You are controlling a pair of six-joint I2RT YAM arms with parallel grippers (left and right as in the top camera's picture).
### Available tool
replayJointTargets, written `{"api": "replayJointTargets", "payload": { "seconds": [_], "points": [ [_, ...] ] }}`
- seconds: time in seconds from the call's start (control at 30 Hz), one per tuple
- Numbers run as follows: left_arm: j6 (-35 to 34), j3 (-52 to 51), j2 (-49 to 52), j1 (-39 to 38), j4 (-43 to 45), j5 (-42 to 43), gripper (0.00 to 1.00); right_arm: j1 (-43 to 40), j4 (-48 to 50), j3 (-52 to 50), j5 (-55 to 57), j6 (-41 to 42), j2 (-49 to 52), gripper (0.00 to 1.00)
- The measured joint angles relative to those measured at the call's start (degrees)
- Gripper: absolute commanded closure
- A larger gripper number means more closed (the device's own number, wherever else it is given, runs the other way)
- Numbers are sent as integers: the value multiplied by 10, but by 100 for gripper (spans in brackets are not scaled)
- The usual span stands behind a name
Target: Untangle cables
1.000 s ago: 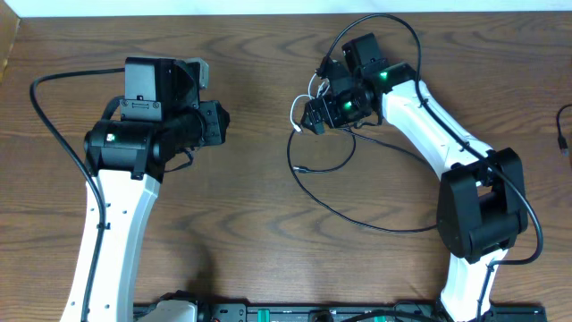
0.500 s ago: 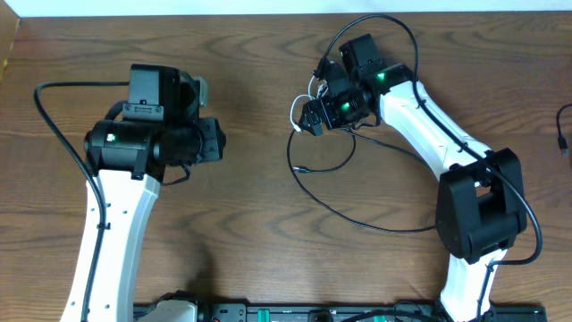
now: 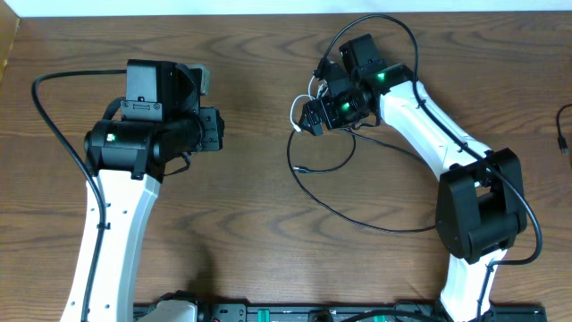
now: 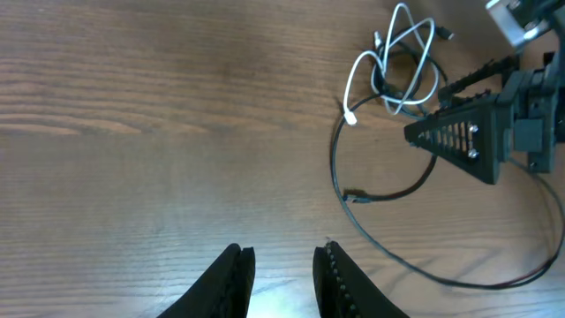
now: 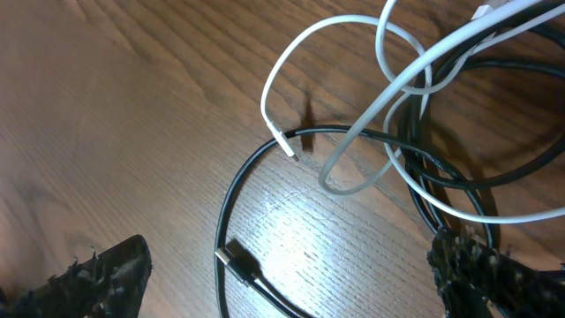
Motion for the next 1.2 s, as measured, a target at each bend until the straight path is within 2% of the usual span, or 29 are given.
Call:
{"api": "replayJointTargets", "payload": {
  "seconds": [1.2],
  "points": [
    [-2,0,0,0,11,10,72,0,0,0,0,0,0,1]
  ]
}}
